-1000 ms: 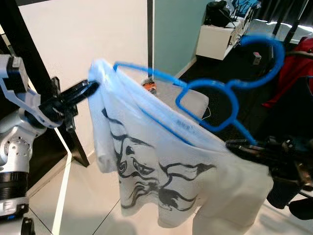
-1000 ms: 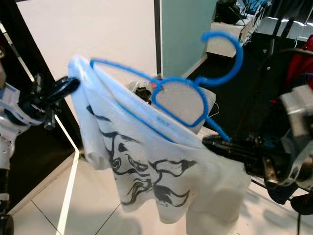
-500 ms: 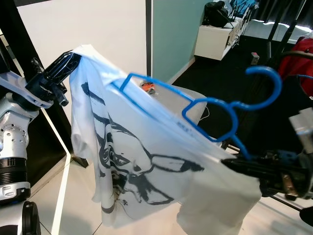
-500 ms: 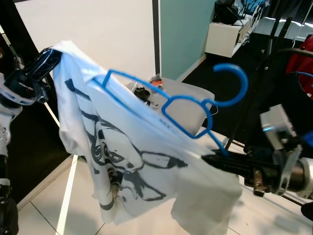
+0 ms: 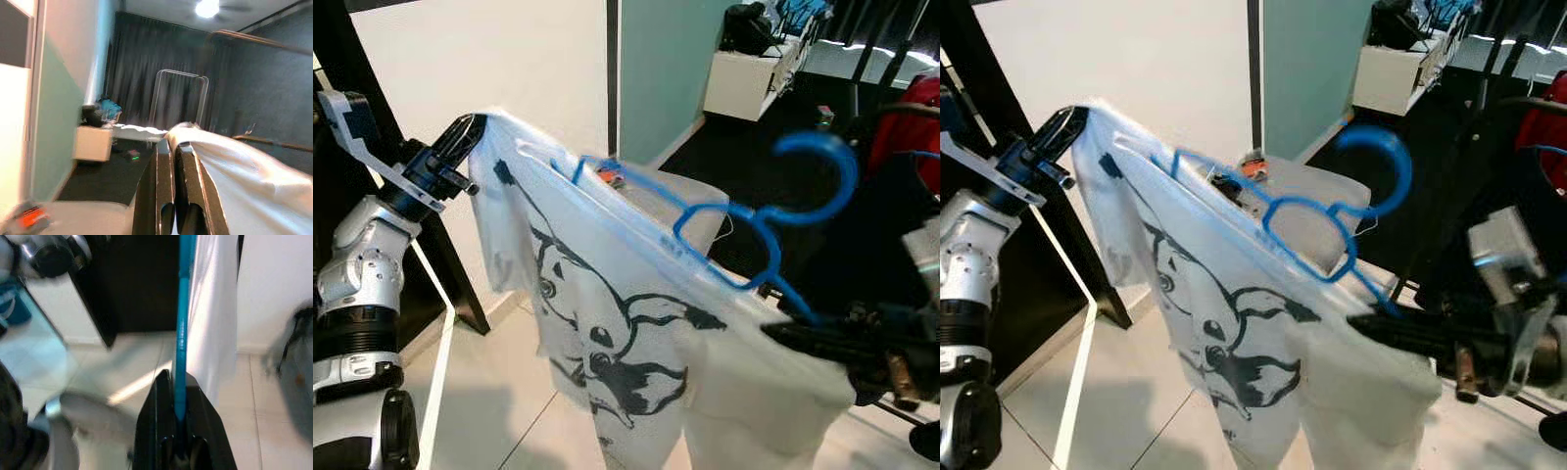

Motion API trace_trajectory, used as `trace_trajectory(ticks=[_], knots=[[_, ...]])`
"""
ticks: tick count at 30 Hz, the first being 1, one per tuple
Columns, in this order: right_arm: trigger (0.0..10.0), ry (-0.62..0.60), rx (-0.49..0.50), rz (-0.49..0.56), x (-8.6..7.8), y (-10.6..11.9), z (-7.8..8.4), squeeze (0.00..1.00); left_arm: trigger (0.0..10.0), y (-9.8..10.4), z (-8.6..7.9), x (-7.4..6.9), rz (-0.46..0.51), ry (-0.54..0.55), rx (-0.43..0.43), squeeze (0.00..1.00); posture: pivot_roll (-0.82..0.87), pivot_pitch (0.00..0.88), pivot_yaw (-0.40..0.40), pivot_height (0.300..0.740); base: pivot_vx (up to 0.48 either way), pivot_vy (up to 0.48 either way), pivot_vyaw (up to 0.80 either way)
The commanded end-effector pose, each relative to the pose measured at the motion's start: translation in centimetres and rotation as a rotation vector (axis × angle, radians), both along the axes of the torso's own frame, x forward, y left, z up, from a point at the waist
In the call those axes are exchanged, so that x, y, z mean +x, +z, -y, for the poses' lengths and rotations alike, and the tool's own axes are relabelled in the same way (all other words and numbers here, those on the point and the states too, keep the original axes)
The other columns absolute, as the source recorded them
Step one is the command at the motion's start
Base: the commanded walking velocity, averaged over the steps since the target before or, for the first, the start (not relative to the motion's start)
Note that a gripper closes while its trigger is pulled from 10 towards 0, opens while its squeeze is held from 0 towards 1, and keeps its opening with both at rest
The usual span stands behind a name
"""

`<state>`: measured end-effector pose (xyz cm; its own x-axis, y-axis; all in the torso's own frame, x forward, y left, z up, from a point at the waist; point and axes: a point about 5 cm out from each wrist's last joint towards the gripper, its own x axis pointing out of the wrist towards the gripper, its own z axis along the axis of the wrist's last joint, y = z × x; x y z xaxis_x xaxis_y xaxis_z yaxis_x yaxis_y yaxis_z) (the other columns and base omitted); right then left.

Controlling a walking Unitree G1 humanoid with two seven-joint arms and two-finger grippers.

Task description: Hang hanger

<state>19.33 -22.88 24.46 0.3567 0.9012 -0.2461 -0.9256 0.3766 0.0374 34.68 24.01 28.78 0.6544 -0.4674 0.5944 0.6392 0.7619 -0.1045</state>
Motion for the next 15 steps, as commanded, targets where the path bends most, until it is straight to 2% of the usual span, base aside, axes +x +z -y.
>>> trace_trajectory(ticks=[1, 3, 6, 7, 8, 11, 12, 13, 14, 15], knots=[[0.0, -0.004, -0.069, -0.033, 0.0, -0.8, 0.0, 0.00, 0.5, 1.5, 0.1, -1.1, 0.084, -0.061, -0.027, 0.00, -0.10, 0.064, 0.007, 0.740, 0.000, 0.000, 0.00], [0.0, -0.025, -0.093, -0.020, 0.5, -1.2, -0.2, 0.00, 2.3, 2.0, 4.3, -4.4, 0.201, -0.438, 0.116, 0.00, -0.10, 0.063, 0.005, 0.740, 0.000, 0.000, 0.00], [0.0, -0.025, -0.093, -0.018, 0.6, -1.2, -0.3, 0.00, 2.3, 2.0, 4.7, -4.8, 0.210, -0.474, 0.132, 0.00, -0.10, 0.063, 0.005, 0.740, 0.000, 0.000, 0.00], [0.0, -0.023, -0.085, -0.005, 0.7, -0.9, -0.3, 0.00, 3.5, 1.7, 5.4, -5.2, 0.208, -0.512, 0.165, 0.00, -0.10, 0.063, 0.004, 0.740, 0.000, 0.000, 0.00], [0.0, -0.013, -0.078, 0.013, 0.7, -0.5, -0.4, 0.00, 3.7, 1.2, 6.1, -5.1, 0.184, -0.529, 0.178, 0.00, -0.10, 0.061, 0.004, 0.740, 0.000, 0.000, 0.00], [0.0, -0.007, -0.077, 0.017, 0.7, -0.4, -0.5, 0.00, 3.7, 1.1, 6.1, -4.8, 0.170, -0.517, 0.169, 0.00, -0.10, 0.061, 0.004, 0.740, 0.000, 0.000, 0.00], [0.0, -0.002, -0.076, 0.025, 0.7, -0.2, -0.5, 0.00, 4.0, 0.8, 5.9, -4.1, 0.147, -0.473, 0.160, 0.00, -0.10, 0.059, 0.006, 0.740, 0.000, 0.000, 0.00], [0.0, -0.006, -0.066, 0.042, 0.8, 0.1, -0.4, 0.00, 3.5, 0.5, 5.5, -3.1, 0.103, -0.395, 0.148, 0.00, -0.10, 0.058, 0.006, 0.740, 0.000, 0.000, 0.00], [0.0, -0.010, -0.059, 0.054, 0.8, 0.3, -0.3, 0.00, 3.5, 0.2, 5.2, -2.4, 0.074, -0.345, 0.143, 0.00, -0.10, 0.058, 0.006, 0.740, 0.000, 0.000, 0.00], [0.0, -0.010, -0.059, 0.054, 0.8, 0.3, -0.3, 0.00, 3.5, 0.2, 5.2, -2.4, 0.074, -0.345, 0.143, 0.00, -0.10, 0.058, 0.006, 0.740, 0.000, 0.000, 0.00]])
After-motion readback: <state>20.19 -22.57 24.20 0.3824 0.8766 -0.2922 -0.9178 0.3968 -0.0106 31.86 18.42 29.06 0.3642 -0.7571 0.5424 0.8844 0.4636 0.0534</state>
